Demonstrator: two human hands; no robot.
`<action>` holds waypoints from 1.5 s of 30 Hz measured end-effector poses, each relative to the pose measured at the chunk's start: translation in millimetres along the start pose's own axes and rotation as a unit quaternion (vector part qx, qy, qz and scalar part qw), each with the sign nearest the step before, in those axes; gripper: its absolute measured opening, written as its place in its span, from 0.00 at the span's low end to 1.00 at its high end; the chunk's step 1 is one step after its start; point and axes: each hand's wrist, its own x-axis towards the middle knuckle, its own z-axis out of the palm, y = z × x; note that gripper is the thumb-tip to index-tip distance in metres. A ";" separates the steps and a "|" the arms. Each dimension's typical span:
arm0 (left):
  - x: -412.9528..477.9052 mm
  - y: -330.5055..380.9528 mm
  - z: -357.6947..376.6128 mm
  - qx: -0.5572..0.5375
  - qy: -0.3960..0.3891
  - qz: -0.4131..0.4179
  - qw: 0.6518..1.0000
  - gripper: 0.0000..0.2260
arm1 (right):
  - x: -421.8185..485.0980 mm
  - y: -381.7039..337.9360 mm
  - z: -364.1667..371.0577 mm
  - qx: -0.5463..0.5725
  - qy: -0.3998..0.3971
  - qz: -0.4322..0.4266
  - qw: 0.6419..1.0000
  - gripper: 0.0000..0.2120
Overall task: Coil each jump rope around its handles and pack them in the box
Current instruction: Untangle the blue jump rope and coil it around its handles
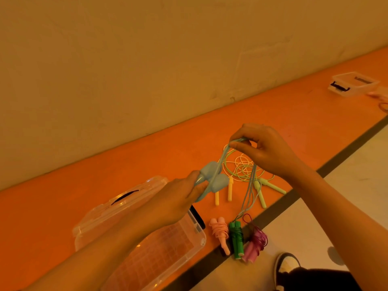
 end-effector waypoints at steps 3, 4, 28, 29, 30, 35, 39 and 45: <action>-1.2 -0.4 -0.1 -0.001 0.004 0.044 0.999 0.27 | -0.5 6.0 2.6 0.003 -0.006 0.017 1.000 0.07; -1.7 -0.5 0.7 -0.007 0.006 0.053 0.999 0.26 | -0.6 7.5 3.0 0.006 -0.008 0.021 1.000 0.07; -24.7 40.2 -4.6 0.233 -0.067 0.203 0.949 0.35 | -6.7 18.3 35.7 0.200 -0.177 0.143 0.953 0.06; -23.7 40.2 -2.3 0.250 -0.078 0.224 0.939 0.34 | -6.6 14.2 41.2 0.190 -0.187 0.141 0.953 0.05; -22.5 38.8 -0.4 0.255 -0.083 0.234 0.935 0.33 | -6.9 12.0 45.6 0.185 -0.193 0.140 0.954 0.05; -17.6 19.2 -2.6 0.156 -0.019 0.201 0.967 0.37 | -13.8 27.6 41.8 0.249 -0.172 0.174 0.937 0.11; -15.1 6.0 -2.4 0.046 0.039 0.152 0.987 0.37 | -25.1 41.0 33.8 0.286 -0.159 0.191 0.925 0.18; -12.2 -6.2 -2.7 -0.042 0.070 0.125 0.989 0.33 | -39.0 56.9 22.2 0.258 -0.131 0.227 0.930 0.10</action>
